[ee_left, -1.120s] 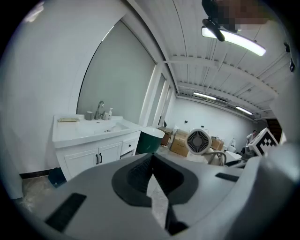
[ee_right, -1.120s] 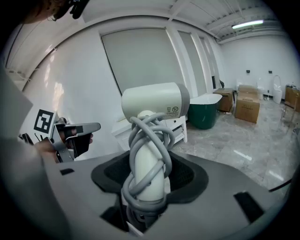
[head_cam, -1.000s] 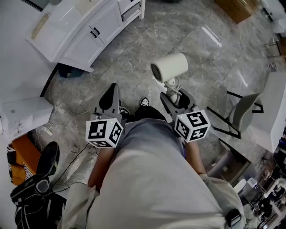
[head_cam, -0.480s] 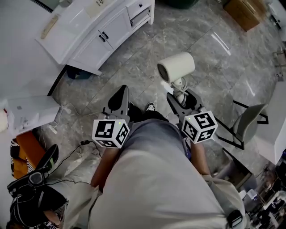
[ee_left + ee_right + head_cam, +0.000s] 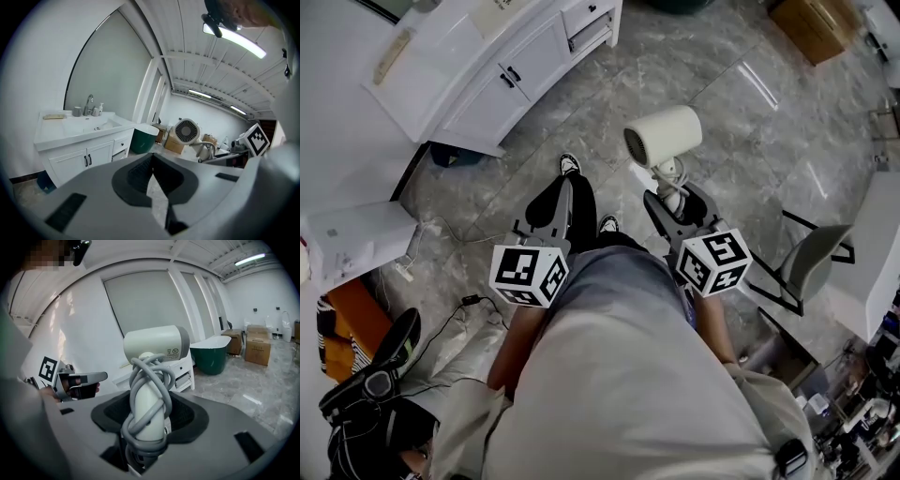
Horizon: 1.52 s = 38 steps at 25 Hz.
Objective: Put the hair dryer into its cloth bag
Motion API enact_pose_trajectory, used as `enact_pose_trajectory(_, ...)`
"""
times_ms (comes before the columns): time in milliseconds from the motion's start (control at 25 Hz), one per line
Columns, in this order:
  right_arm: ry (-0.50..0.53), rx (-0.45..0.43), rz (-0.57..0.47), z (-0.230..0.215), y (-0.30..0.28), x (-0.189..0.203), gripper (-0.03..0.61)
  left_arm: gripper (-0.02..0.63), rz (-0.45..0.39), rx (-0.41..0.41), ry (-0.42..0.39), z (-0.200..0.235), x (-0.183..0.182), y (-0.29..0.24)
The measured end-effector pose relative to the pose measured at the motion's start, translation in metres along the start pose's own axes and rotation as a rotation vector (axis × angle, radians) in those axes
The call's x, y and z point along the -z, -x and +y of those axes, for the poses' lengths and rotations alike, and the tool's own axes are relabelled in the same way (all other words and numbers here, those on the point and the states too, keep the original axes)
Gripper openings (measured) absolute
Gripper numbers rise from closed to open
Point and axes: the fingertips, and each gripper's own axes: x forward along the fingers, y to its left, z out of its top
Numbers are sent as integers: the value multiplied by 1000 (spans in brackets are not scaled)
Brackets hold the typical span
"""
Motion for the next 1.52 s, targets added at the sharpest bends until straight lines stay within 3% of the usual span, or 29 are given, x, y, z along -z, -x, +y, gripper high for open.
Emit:
enact_pose_trajectory(440, -15, 15, 32, -19, -82, -55, 236, 2, -4, 39, -10, 60, -58, -68)
enact_pose_trajectory(1000, -18, 14, 6, -13, -190, -148, 236, 2, -37, 52, -4, 168, -138, -135)
enact_pose_trajectory(1200, 0, 8, 6, -7, -223, -170, 236, 2, -49, 57, -3, 200, -154, -148)
enact_pose_trajectory(1520, -58, -45, 18, 0, -258, -188, 236, 2, -61, 22, 37, 244, -165, -164)
